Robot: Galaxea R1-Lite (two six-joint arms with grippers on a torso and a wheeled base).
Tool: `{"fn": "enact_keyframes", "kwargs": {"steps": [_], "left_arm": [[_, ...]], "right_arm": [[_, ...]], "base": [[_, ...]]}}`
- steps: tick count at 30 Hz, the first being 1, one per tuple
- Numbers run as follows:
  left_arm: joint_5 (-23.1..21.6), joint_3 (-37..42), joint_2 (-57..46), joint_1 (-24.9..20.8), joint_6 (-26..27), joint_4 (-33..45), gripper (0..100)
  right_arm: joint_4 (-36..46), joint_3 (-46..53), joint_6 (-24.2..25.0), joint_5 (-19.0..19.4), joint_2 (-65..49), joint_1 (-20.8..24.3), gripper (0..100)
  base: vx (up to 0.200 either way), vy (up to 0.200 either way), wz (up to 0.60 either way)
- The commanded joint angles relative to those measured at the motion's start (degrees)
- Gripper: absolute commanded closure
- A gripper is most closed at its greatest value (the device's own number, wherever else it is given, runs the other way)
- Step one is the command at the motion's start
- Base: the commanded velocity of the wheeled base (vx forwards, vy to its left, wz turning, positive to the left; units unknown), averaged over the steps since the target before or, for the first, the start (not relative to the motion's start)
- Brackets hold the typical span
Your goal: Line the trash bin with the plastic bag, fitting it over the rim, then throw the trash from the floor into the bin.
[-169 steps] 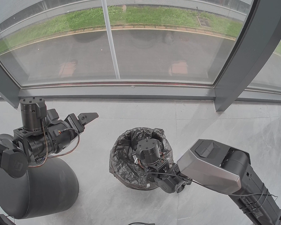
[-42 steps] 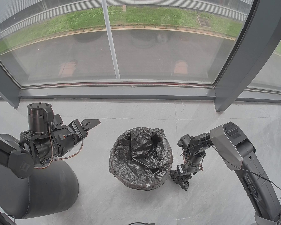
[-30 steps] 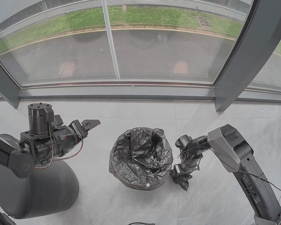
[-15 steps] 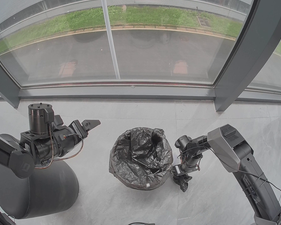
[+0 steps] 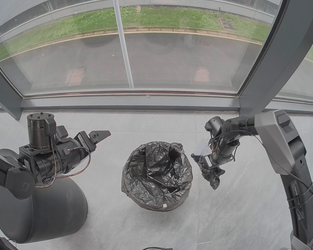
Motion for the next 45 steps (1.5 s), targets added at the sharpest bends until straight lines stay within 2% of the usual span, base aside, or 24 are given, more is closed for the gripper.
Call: {"fn": "enact_keyframes", "kwargs": {"steps": [1,6,10,13,14,19,22,29,32,35,36,37,39,45], "left_arm": [[0.2,0.6,-5.0,-1.1,0.2,0.0,0],[1.3,1.9,-14.2,-1.7,2.3,0.2,0],[6.8,4.6,-25.4,-1.4,9.4,1.5,0],[10.9,8.8,-30.0,-1.4,15.9,2.2,0],[13.5,11.8,-32.2,-1.5,19.7,2.2,0],[20.4,19.4,-39.6,-1.8,26.6,2.1,0],[21.8,23.5,-43.9,-3.0,28.1,2.3,0],[22.0,32.7,-51.0,-3.4,28.5,2.3,0],[22.0,33.0,-51.9,-3.9,28.5,2.3,0],[21.9,32.4,-51.9,-3.9,28.5,2.2,0],[21.9,32.4,-51.9,-3.9,28.5,2.2,0],[21.9,32.4,-51.9,-3.9,28.4,2.2,0],[21.9,32.6,-51.9,-3.9,28.0,2.2,0],[21.9,33.4,-52.0,-4.0,27.7,2.2,0]], "right_arm": [[3.6,0.0,-2.2,-1.7,-15.1,2.2,100],[5.8,0.0,-2.2,-3.1,-22.4,10.4,100],[7.2,0.0,-2.3,-4.5,-25.4,20.4,100],[7.2,0.0,-3.3,-5.0,-25.1,24.1,100],[6.8,0.0,-4.3,-5.7,-24.4,25.4,100],[6.0,0.0,-4.6,-8.2,-20.8,27.4,100],[6.0,0.0,-4.4,-8.8,-19.0,27.6,100],[6.0,0.0,-4.0,-10.8,-14.5,27.7,100],[5.2,0.0,-4.1,-11.8,-11.9,27.6,100],[0.7,0.0,-4.1,-13.9,-8.9,27.6,100],[0.7,0.0,-4.1,-13.9,-8.9,27.6,0],[-4.1,0.0,-4.1,-14.9,-6.9,27.6,0],[-6.9,0.0,-4.4,-15.0,-5.9,27.6,0],[-8.3,0.0,-4.3,-15.1,-4.0,27.4,0]], "base": [[0.0,0.0,0.0],[0.0,0.0,0.0],[0.0,0.0,0.0],[0.0,0.0,0.0],[0.0,0.0,0.0],[0.0,0.0,0.0],[0.0,0.0,0.0],[0.0,0.0,0.0],[0.0,0.0,0.0],[0.0,0.0,0.0],[0.0,0.0,0.0],[0.0,0.0,0.0],[0.0,0.0,0.0],[0.0,0.0,0.0]]}}
